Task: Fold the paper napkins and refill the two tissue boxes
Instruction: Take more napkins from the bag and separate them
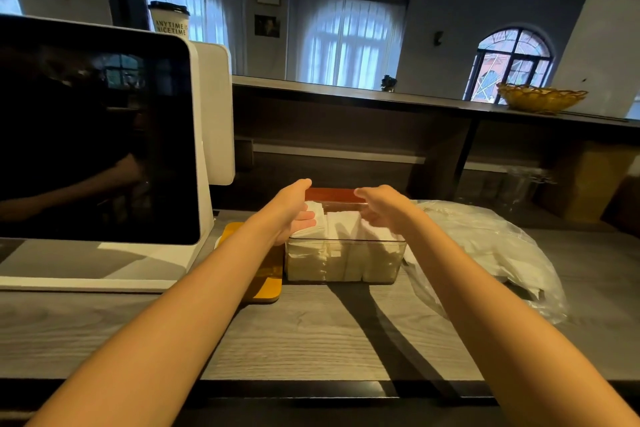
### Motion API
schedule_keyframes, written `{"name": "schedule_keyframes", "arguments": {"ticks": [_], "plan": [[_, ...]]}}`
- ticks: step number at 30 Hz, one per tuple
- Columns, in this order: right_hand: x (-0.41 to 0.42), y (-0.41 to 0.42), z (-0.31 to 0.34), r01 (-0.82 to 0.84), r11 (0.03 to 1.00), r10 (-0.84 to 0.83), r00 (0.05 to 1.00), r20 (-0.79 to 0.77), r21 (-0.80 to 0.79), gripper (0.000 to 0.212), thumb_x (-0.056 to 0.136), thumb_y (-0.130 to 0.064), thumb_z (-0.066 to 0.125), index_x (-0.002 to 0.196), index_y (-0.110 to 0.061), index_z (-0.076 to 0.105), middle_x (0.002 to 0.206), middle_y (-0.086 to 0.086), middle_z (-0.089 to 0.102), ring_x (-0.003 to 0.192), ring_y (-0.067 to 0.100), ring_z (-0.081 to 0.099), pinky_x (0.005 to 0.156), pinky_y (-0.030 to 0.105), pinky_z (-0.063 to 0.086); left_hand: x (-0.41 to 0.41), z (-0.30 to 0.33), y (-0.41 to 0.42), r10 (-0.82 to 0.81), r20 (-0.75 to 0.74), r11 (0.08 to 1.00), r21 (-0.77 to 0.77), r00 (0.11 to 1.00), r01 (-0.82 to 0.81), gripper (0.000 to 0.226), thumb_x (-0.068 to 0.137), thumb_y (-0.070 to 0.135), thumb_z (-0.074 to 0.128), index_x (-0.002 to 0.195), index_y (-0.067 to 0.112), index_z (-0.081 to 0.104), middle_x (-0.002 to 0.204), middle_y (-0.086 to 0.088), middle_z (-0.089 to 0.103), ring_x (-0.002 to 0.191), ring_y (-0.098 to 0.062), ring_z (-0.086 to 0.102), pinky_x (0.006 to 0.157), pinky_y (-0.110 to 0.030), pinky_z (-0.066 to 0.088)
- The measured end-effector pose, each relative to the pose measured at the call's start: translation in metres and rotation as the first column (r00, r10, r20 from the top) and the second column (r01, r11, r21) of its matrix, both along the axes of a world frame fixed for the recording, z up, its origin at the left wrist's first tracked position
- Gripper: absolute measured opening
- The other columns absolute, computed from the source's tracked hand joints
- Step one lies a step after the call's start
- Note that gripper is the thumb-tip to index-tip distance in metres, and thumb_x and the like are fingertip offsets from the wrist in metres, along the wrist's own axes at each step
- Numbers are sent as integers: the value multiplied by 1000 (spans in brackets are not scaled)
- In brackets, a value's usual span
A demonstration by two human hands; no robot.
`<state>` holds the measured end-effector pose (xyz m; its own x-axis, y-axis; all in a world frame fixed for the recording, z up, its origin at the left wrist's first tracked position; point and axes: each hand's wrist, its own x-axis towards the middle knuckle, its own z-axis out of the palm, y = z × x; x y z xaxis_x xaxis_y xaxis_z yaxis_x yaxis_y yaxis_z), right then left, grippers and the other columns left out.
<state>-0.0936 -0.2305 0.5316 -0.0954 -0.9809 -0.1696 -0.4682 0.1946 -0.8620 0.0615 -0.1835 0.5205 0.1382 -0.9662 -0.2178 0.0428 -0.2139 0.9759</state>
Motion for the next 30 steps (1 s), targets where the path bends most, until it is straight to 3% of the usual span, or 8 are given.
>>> {"name": "schedule_keyframes", "arguments": {"ticks": [2,3,8,12,16,24,28,30], "plan": [[-3,0,4,39,995,-35,998,44,-89,44,103,-37,51,132,-5,52,106,11,64,104,22,64,88,31,53,0,1,2,-5,-6,1000,-17,1000,5,56,107,45,38,156,18,29,156,-16,38,133,-33,51,104,-41,48],[-2,0,3,21,996,-13,996,91,-84,45,103,-39,50,131,-5,52,114,15,65,106,25,64,86,31,52,0,1,3,-6,-9,1000,-25,1000,5,56,107,45,37,156,19,29,157,-16,38,133,-33,51,104,-41,48],[10,11,-9,-202,969,178,970,165,142,64,104,-53,36,142,-2,45,140,18,54,122,33,57,99,39,50,-5,3,11,29,35,995,-94,999,-26,55,108,46,34,155,19,31,156,-14,39,130,-31,53,100,-40,50],[3,21,3,-34,986,95,916,390,-162,50,106,-45,38,131,-7,56,128,14,63,114,28,61,99,41,51,-13,13,20,88,132,953,-299,987,-45,39,107,44,34,139,22,44,131,-4,54,116,-25,58,96,-41,51],[-20,49,17,135,915,116,814,569,-380,43,107,-41,36,116,-10,65,113,9,71,107,24,66,91,36,55,-47,31,36,93,83,864,-502,992,-39,20,108,40,35,119,30,47,116,6,56,108,-17,60,88,-33,52],[-107,87,2,360,779,-57,856,513,-514,40,108,-33,34,101,-14,69,98,9,73,94,20,68,82,32,54,-151,14,50,-74,50,796,-599,996,89,24,108,33,38,122,24,55,110,10,61,102,-8,62,82,-25,54],[-165,76,-28,426,822,-227,855,467,-379,43,106,-31,35,99,-6,69,89,15,71,86,25,65,78,36,51,-191,-20,38,-174,130,824,-524,976,216,20,107,36,40,114,31,57,113,6,61,108,-12,61,99,-41,53],[-190,69,-48,423,852,-287,870,402,-307,42,104,-30,36,96,-6,69,85,13,70,85,27,62,73,34,48,-205,-39,31,-197,178,821,-508,964,261,18,107,33,41,111,29,58,108,12,59,108,-14,58,102,-39,48]]}}
